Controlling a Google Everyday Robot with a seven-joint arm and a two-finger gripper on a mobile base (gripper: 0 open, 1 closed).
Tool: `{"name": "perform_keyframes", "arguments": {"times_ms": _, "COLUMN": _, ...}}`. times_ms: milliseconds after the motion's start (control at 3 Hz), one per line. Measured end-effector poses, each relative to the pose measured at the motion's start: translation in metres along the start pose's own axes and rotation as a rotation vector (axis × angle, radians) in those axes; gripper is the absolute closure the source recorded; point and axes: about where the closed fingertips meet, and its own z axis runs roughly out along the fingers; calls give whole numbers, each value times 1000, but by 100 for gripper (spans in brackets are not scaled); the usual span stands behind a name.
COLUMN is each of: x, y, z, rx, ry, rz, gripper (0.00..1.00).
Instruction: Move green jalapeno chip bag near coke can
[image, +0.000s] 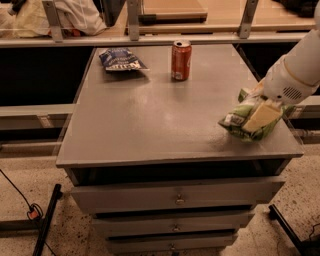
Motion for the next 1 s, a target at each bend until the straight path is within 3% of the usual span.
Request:
{"name": "perform_keyframes", "arguments": {"times_ms": 333, "x": -16, "y": -32, "z": -36, "rx": 114, "ry": -35, "rz": -8, "gripper": 100}}
{"name": "perform_keyframes", "arguments": {"times_ms": 667, "x": -30, "y": -61, "z": -64, "rx": 186, "ry": -54, "rz": -16, "gripper": 100}}
{"name": "perform_keyframes", "arguments": {"times_ms": 1000, "x": -50, "y": -82, "z": -68, "rx": 221, "ry": -122, "rz": -33, "gripper": 100}}
